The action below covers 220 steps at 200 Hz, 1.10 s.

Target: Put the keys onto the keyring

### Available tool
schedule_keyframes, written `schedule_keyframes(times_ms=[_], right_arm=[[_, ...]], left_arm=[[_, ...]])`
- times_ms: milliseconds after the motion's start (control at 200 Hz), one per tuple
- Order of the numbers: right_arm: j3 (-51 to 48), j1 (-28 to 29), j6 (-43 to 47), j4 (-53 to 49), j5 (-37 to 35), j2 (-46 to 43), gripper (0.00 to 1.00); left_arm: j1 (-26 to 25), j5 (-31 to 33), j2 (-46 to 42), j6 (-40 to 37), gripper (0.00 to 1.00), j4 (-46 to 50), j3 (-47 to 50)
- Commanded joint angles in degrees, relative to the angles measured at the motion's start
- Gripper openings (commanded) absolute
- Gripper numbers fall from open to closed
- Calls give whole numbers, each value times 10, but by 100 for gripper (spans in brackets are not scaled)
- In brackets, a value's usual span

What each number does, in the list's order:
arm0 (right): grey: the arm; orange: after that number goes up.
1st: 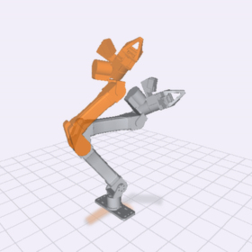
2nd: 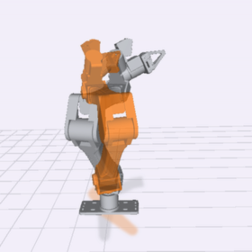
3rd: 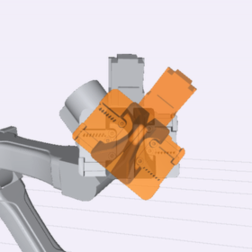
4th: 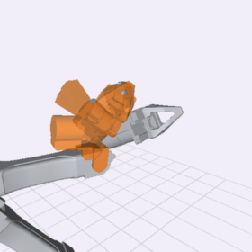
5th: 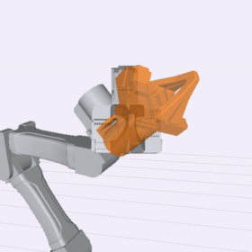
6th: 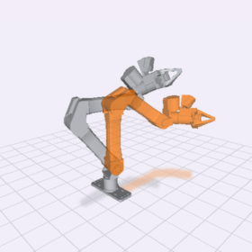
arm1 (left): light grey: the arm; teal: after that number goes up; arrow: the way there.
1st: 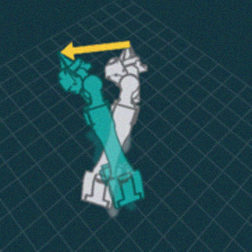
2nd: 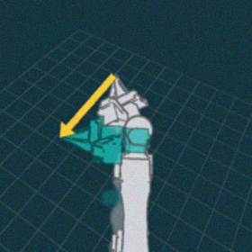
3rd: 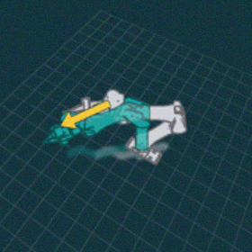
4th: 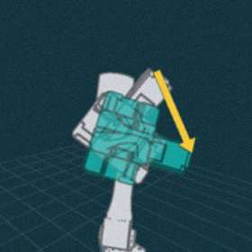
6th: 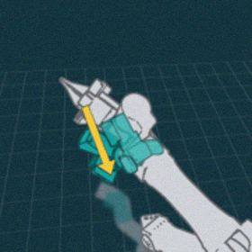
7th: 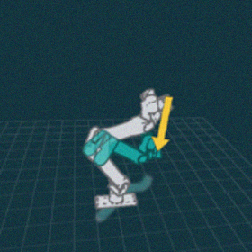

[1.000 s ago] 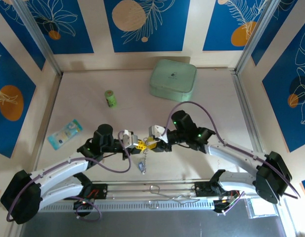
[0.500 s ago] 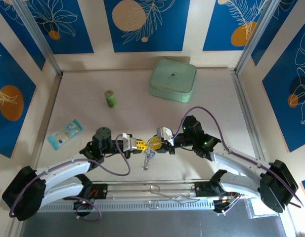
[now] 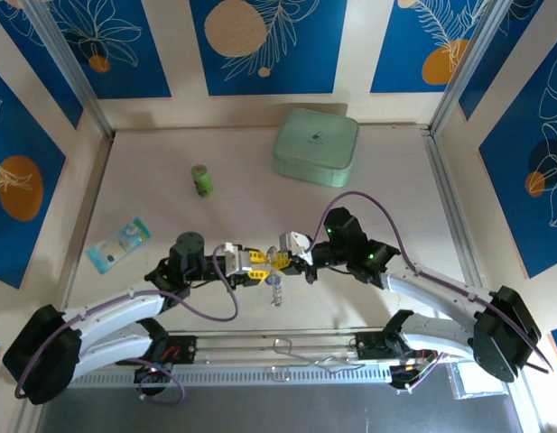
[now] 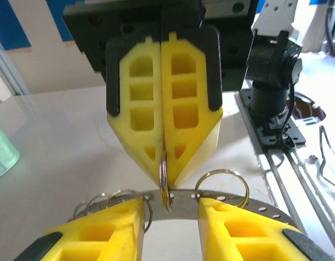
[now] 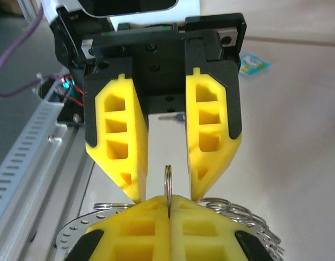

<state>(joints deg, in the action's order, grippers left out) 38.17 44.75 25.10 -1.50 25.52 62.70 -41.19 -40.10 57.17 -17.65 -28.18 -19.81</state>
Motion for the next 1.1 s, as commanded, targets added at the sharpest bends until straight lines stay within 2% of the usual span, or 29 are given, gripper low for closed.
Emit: schedule_keyframes(times_ms=[0,115,235,340,545,660,705,760,795,835,955,1095], right_arm=[[60,14,67,-133,-59,7,0],[99,28,97,-204,-105,23,0],[133,41,116,-249,-134,38,0],[160,51,128,-278,-165,52,0],[180,69,132,-274,-153,62,0],[176,75,134,-267,-154,63,0],[163,73,128,-245,-155,55,0],[132,60,110,-195,-142,33,12],[102,45,93,-154,-116,13,21],[68,19,63,-104,-79,-12,27],[-29,-44,-59,81,37,-63,29],[-79,-49,-130,184,90,-62,29]], left_arm=[[-9,22,-21,-56,30,121,-46],[-13,23,-21,-81,27,175,-68],[-17,13,-16,-82,24,179,-76],[-22,10,-10,-84,17,181,-84],[-28,21,10,-92,11,198,-98],[-30,32,11,-87,2,194,-101],[-31,38,10,-82,0,191,-100],[-30,41,7,-77,0,183,-96],[-31,40,4,-72,0,170,-90],[-31,36,1,-62,0,146,-79],[-30,12,-1,-2,0,8,-35],[-31,-2,19,63,0,-132,-4]])
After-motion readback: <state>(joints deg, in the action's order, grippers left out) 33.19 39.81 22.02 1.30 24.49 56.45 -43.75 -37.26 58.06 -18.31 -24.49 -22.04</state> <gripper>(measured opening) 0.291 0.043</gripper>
